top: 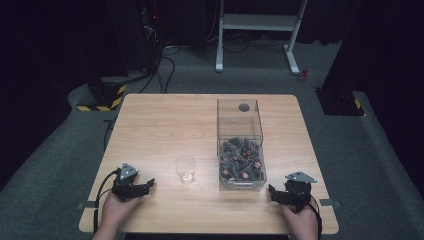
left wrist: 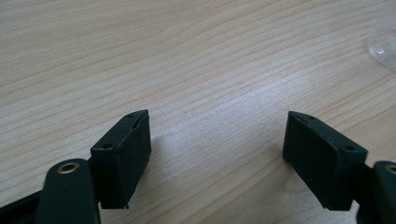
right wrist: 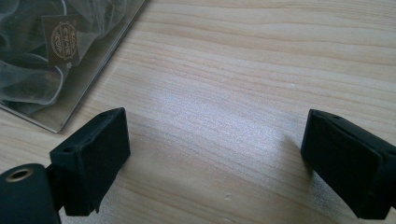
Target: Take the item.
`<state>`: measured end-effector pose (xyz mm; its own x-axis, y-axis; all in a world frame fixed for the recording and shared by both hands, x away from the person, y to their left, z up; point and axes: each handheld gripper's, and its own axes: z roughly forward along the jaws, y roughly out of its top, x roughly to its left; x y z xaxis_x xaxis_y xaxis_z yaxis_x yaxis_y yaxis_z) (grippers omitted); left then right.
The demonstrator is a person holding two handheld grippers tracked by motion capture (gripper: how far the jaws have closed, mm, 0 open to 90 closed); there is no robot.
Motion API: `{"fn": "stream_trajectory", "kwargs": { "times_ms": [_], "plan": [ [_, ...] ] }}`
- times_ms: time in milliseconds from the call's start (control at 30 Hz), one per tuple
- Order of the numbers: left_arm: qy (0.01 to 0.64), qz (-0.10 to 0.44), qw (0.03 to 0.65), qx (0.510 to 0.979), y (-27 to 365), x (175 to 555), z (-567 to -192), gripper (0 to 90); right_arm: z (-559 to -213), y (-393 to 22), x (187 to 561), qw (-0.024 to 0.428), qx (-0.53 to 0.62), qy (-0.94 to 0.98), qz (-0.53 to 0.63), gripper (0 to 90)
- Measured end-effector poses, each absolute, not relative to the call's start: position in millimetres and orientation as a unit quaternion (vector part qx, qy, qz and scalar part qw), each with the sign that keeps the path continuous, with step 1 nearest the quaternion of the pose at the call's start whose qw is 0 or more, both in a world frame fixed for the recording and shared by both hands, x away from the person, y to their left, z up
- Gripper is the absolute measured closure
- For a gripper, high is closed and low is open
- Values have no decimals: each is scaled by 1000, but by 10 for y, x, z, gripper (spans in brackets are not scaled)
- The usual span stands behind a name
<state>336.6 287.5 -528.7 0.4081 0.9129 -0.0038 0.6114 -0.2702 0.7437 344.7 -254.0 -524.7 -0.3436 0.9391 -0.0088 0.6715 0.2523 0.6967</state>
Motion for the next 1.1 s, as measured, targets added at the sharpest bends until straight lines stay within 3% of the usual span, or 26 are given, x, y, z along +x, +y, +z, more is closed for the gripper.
{"fn": "stream_trajectory", "kwargs": {
  "times_ms": [1100],
  "plan": [
    [491,210,351,769,2898,3363,-5254,209,-5248,-2534,3448,219,530,760,305,78]
  ]
}}
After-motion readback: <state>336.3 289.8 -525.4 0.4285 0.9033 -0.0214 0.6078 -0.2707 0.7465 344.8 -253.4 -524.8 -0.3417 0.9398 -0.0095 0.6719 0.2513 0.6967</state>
